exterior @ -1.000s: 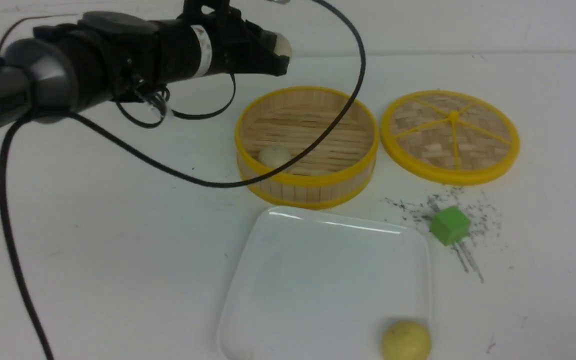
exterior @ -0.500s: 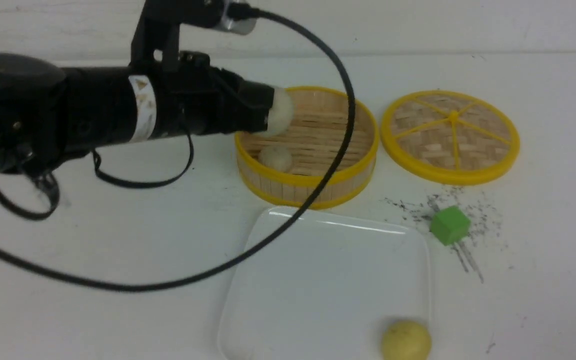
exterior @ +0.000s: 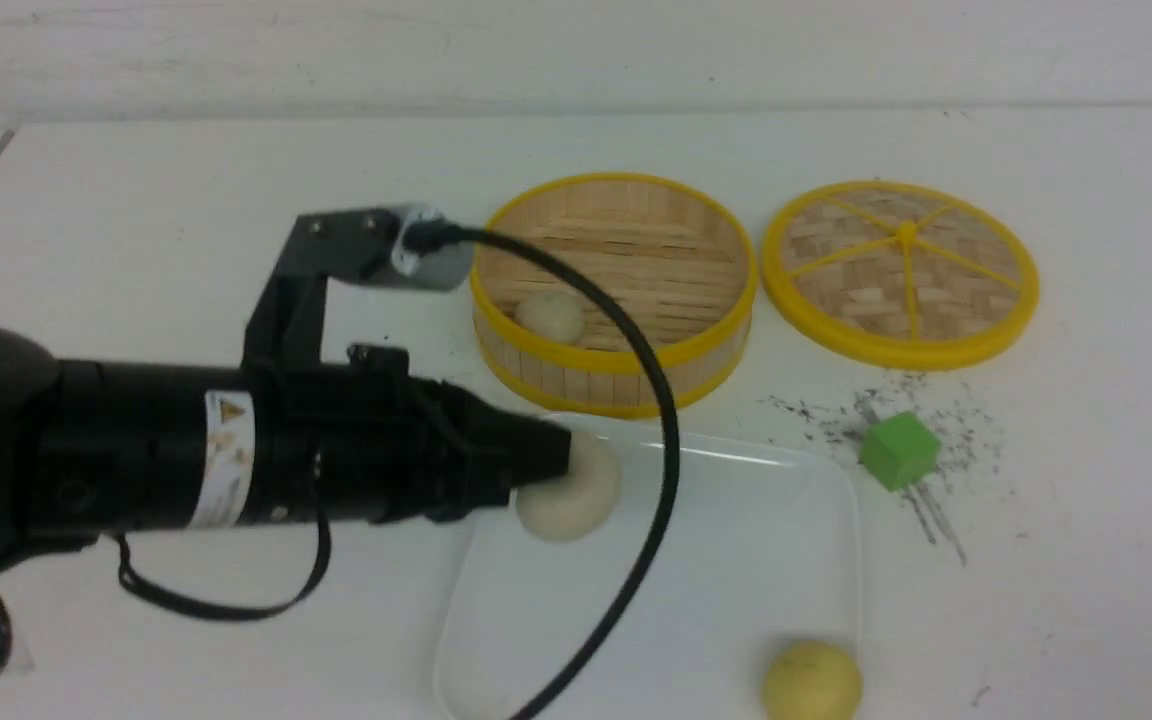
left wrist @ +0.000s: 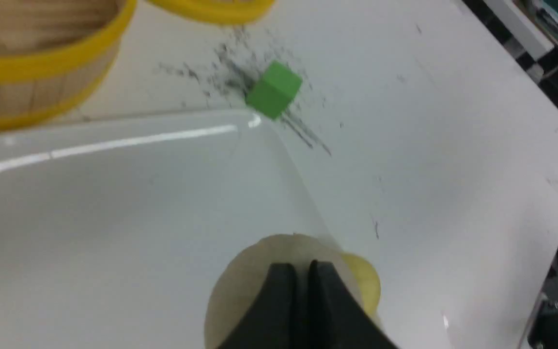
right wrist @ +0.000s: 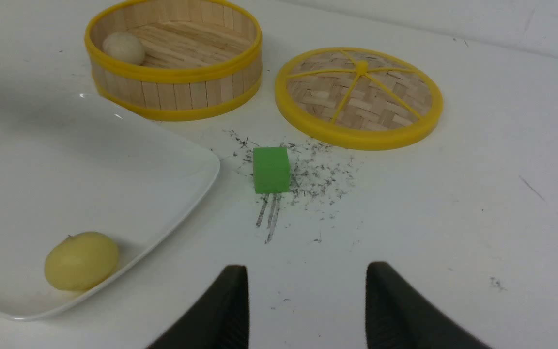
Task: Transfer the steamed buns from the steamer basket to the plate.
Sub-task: Use the left arm to put the steamed stuffed bun into the plate
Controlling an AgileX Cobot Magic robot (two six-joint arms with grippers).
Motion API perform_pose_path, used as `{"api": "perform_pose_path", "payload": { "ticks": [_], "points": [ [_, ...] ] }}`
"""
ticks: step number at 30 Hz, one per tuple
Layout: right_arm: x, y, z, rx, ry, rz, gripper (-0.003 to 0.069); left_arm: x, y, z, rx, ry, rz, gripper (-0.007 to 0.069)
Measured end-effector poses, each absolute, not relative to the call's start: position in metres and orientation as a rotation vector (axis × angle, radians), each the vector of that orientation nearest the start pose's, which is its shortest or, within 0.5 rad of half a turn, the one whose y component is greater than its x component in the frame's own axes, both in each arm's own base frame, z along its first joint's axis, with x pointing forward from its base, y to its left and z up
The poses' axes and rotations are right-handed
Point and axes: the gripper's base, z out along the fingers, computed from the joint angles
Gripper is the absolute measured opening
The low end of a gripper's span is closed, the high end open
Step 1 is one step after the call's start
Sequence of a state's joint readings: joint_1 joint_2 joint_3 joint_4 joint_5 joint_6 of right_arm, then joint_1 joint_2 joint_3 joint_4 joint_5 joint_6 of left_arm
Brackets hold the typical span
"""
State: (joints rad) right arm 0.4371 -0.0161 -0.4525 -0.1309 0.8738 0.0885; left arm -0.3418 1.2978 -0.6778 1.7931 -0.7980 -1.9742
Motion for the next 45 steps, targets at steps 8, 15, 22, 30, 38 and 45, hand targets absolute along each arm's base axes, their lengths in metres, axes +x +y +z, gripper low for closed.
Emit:
{"api": "perform_pose_path", "payload": {
  "ticks": [8,15,22,30,38,45],
  "points": [
    [0.008,-0.006,0.280,-0.337,1.860,0.222,0.0345,0.178,-0.128,0.210,0.714,2.321,-1.063,0.0030],
    [0.007,-0.005,0.280,-0.337,1.861,0.230,0.0345,0.170,-0.121,0.192,0.815,2.312,-0.948,0.0030],
    [0.007,-0.003,0.280,-0.335,1.864,0.262,0.0345,0.175,-0.120,0.183,0.822,2.337,-0.894,0.0030],
    [0.007,-0.002,0.280,-0.333,1.857,0.277,0.0345,0.181,-0.124,0.166,0.918,2.360,-0.922,0.0030],
    [0.007,-0.002,0.280,-0.333,1.858,0.281,0.0345,0.185,-0.128,0.164,0.965,2.285,-0.928,0.0030],
    [0.007,-0.002,0.280,-0.333,1.858,0.281,0.0344,0.189,-0.132,0.171,0.976,2.213,-0.960,0.0030]
  ]
}}
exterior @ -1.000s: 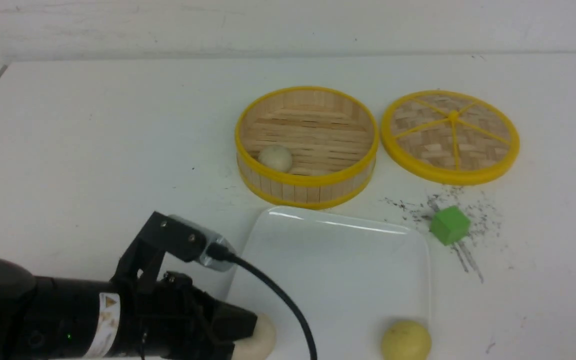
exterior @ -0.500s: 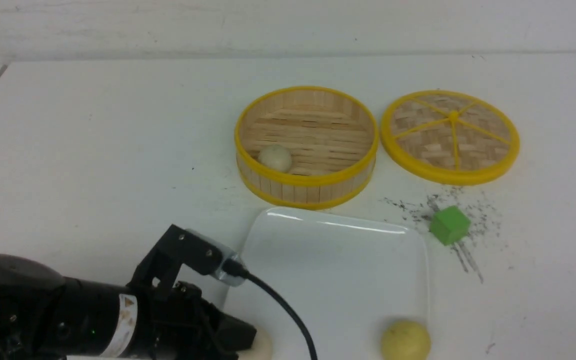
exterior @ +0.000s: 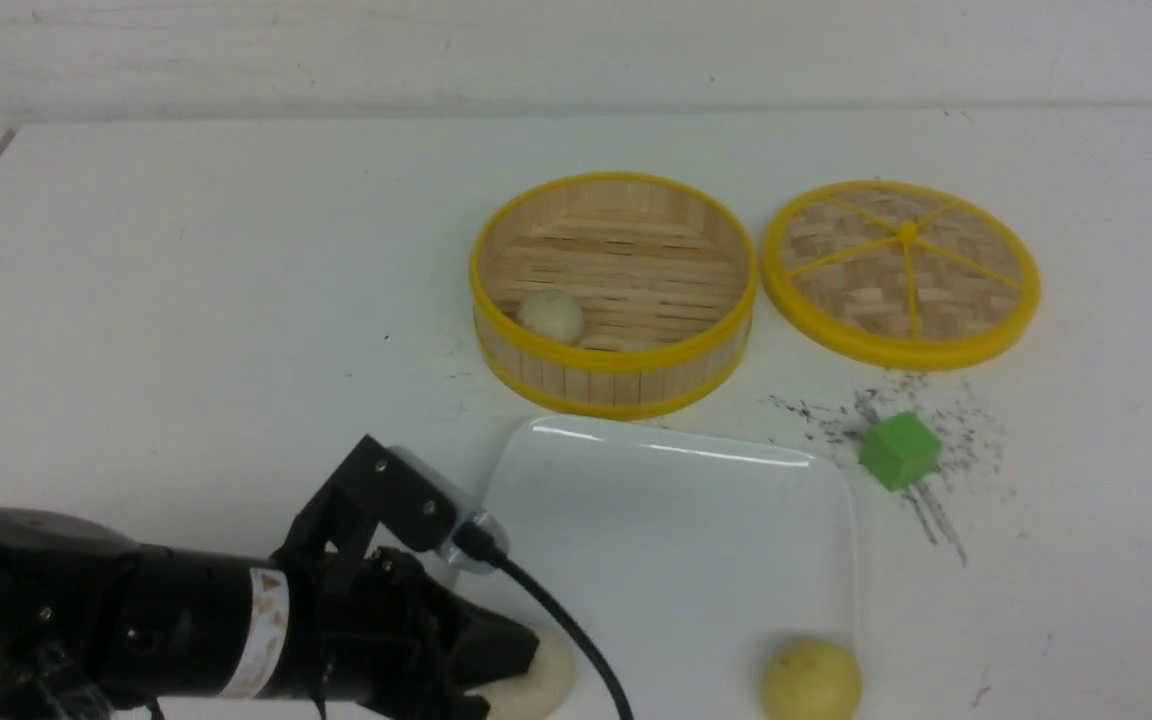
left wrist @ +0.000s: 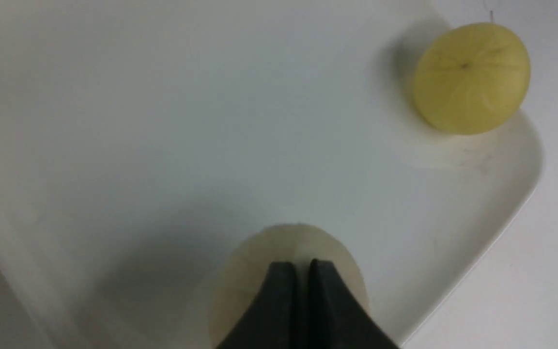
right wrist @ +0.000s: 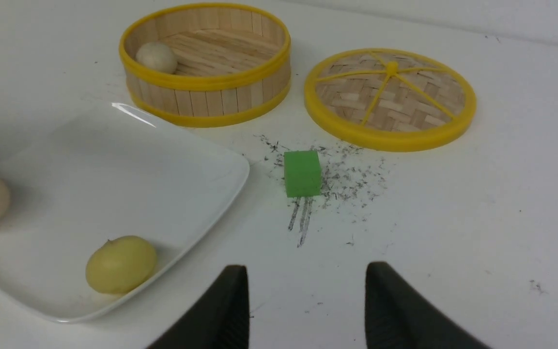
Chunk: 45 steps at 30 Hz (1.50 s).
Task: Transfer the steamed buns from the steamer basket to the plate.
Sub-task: Use the left arm to put the steamed stuffed bun into the plate, then use the left arm to grab the steamed stuffed bun that is closest to it
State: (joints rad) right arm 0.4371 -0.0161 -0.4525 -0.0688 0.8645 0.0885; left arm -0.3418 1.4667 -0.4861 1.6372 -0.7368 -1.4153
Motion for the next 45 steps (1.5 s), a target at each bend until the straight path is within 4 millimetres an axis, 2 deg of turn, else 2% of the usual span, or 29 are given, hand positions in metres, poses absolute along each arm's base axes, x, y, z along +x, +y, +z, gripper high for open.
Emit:
{"api": "perform_pose_path", "payload": {
  "ticks": [5,16,27,33,38,43,45],
  "points": [
    [0.007,-0.002,0.280,-0.333,1.858,0.281,0.0344,0.196,-0.135,0.178,0.979,2.179,-0.958,0.0030],
    [0.007,-0.002,0.280,-0.333,1.858,0.281,0.0344,0.195,-0.135,0.179,1.005,2.172,-0.967,0.0060],
    [0.007,-0.002,0.282,-0.331,1.843,0.284,0.0344,0.194,-0.135,0.177,1.025,2.175,-0.950,0.0161],
    [0.007,-0.002,0.282,-0.331,1.843,0.282,0.0344,0.195,-0.135,0.178,1.009,2.185,-0.957,0.0280],
    [0.007,-0.002,0.282,-0.331,1.843,0.282,0.0344,0.196,-0.136,0.180,0.961,2.179,-0.984,0.0306],
    [0.007,-0.002,0.282,-0.331,1.843,0.282,0.0344,0.215,-0.143,0.208,0.968,2.035,-0.947,0.0306],
    [0.007,-0.002,0.282,-0.331,1.843,0.282,0.0344,0.228,-0.147,0.231,0.950,1.958,-0.913,0.0306]
  ]
}}
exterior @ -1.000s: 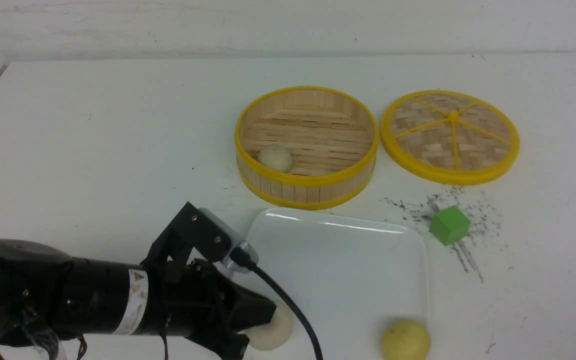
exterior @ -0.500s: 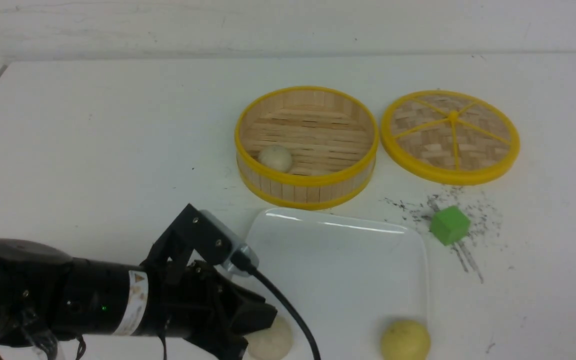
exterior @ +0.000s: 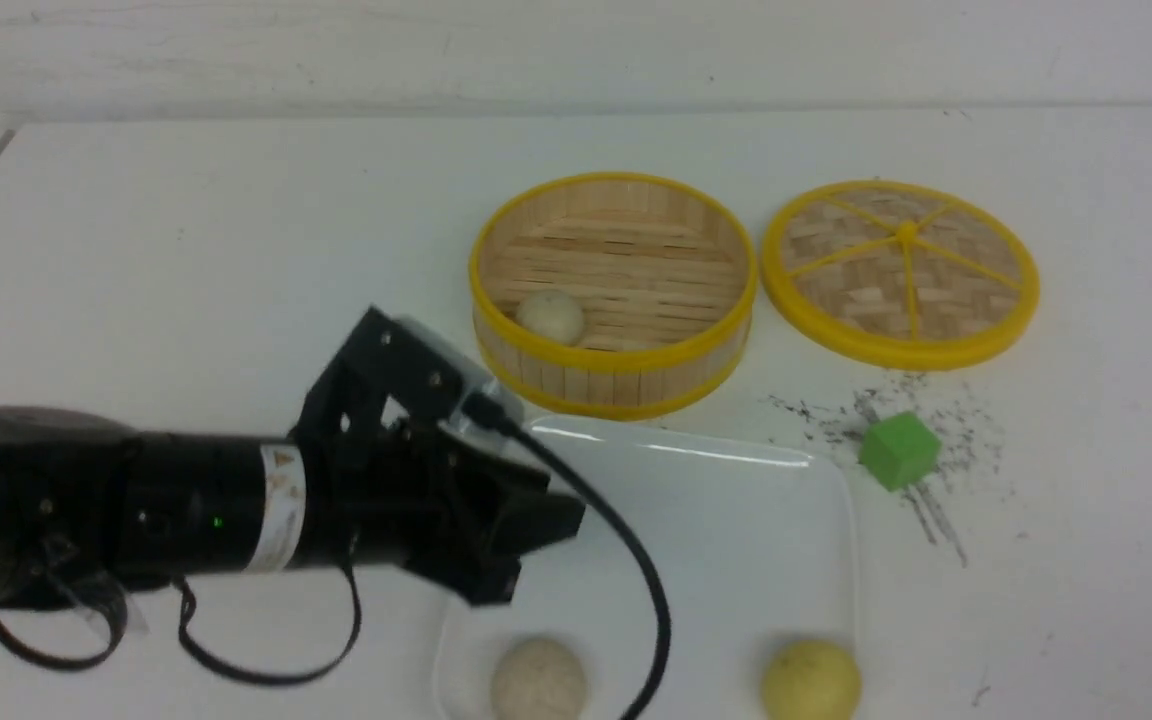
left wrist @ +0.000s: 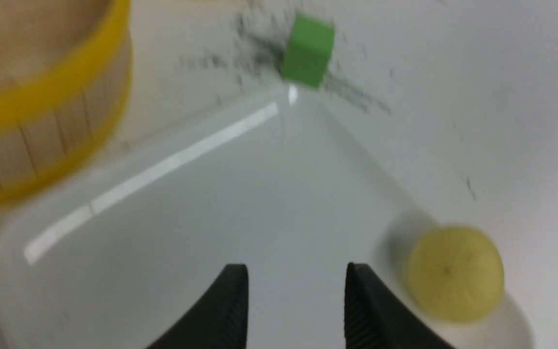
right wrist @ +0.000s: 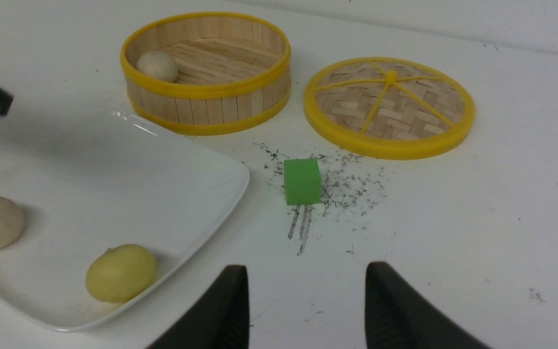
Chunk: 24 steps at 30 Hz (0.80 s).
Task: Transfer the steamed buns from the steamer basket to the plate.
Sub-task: Use the left arm to grab the steamed stuffed bun that is closest to it
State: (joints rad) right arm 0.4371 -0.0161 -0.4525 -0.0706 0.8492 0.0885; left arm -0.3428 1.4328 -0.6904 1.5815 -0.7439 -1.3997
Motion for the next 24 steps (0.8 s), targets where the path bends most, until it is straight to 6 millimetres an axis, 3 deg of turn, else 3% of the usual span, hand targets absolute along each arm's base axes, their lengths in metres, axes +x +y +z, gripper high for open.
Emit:
{"api": "perform_pose_path", "payload": {
  "ticks": [1,2,6,14,19,24],
  "points": [
    [0.007,-0.002,0.282,-0.331,1.843,0.282,0.0344,0.229,-0.147,0.234,0.949,1.950,-0.909,0.0306],
    [0.007,-0.002,0.282,-0.331,1.843,0.282,0.0344,0.239,-0.149,0.251,0.904,1.916,-0.890,0.0306],
    [0.007,-0.002,0.282,-0.331,1.842,0.282,0.0344,0.259,-0.149,0.282,0.786,1.901,-0.824,0.0306],
    [0.007,-0.002,0.282,-0.331,1.842,0.282,0.0344,0.280,-0.145,0.312,0.757,1.864,-0.626,0.0306],
    [0.007,-0.002,0.282,-0.331,1.840,0.282,0.0344,0.294,-0.138,0.334,0.581,1.842,-0.550,0.0306],
    [0.007,-0.002,0.282,-0.331,1.839,0.283,0.0344,0.311,-0.138,0.339,0.449,1.855,-0.542,0.0306]
  ]
}}
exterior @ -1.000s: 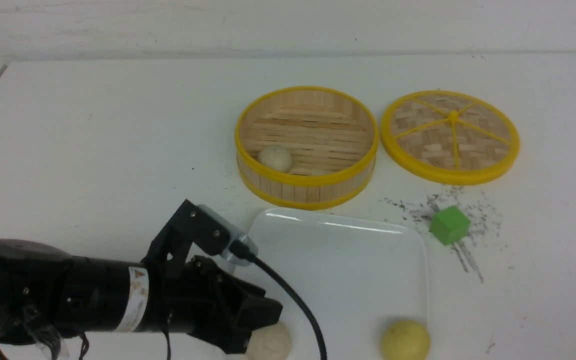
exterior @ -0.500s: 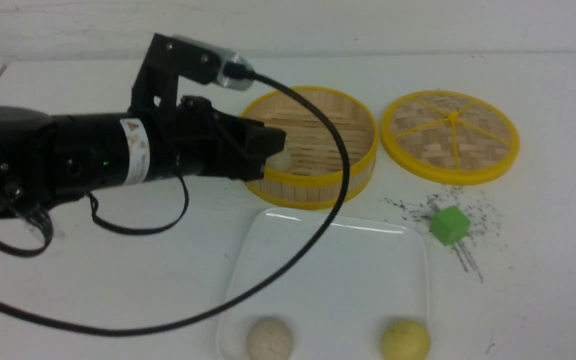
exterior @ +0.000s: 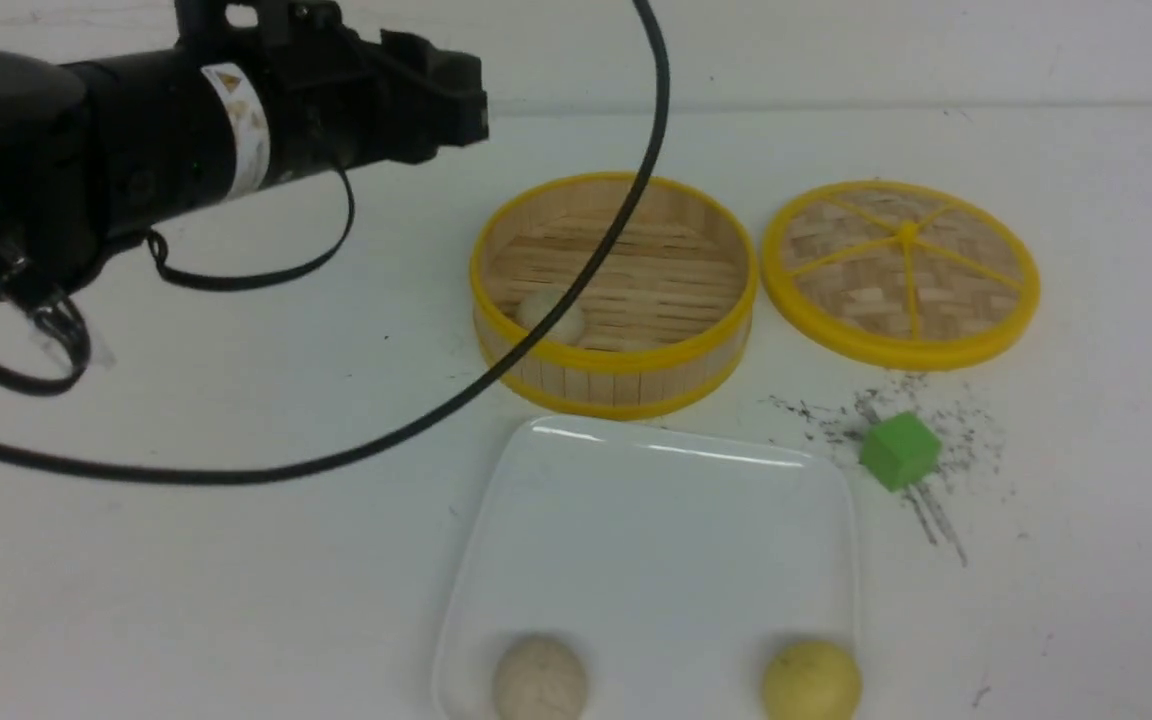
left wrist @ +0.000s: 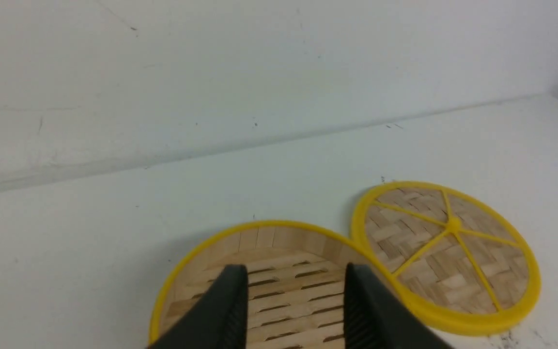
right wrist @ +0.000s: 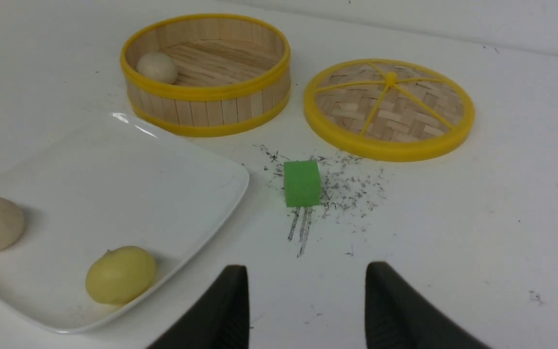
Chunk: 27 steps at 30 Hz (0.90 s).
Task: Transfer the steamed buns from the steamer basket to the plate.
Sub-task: Use the left arm to grab the steamed stuffed bun that is closest to it
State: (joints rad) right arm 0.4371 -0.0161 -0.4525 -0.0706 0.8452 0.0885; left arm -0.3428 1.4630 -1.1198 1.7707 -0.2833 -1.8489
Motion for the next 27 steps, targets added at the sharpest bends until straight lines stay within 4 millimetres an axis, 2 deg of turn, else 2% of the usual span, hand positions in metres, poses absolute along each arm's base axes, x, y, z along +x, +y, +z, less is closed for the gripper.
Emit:
{"api": "perform_pose_path", "payload": {
  "ticks": [6,8,9,11,13,16,17,19,22,27],
  "points": [
    [0.007,-0.002,0.282,-0.331,1.836,0.281,0.0344,0.337,-0.144,0.319,0.406,1.915,-0.532,0.0306],
    [0.007,-0.002,0.282,-0.331,1.836,0.277,0.0344,0.353,-0.147,0.295,0.408,1.970,-0.494,0.0306],
    [0.007,-0.002,0.282,-0.331,1.836,0.277,0.0344,0.354,-0.147,0.295,0.409,1.967,-0.490,0.0306],
    [0.007,-0.003,0.282,-0.331,1.835,0.272,0.0344,0.366,-0.148,0.272,0.438,2.008,-0.414,0.0306],
    [0.007,-0.003,0.282,-0.332,1.835,0.268,0.0344,0.371,-0.147,0.262,0.443,2.025,-0.372,0.0306],
    [0.008,-0.003,0.282,-0.332,1.836,0.259,0.0344,0.382,-0.146,0.234,0.476,2.075,-0.275,0.0306],
    [0.008,-0.003,0.282,-0.333,1.837,0.258,0.0344,0.382,-0.146,0.234,0.479,2.074,-0.272,0.0306],
    [0.008,-0.004,0.282,-0.333,1.842,0.253,0.0344,0.386,-0.146,0.216,0.520,2.104,-0.240,0.0306],
    [0.007,-0.004,0.280,-0.335,1.857,0.250,0.0344,0.388,-0.147,0.208,0.555,2.116,-0.228,0.0303],
    [0.007,-0.004,0.280,-0.336,1.863,0.249,0.0344,0.388,-0.149,0.207,0.669,2.083,-0.194,0.0275]
  ]
}}
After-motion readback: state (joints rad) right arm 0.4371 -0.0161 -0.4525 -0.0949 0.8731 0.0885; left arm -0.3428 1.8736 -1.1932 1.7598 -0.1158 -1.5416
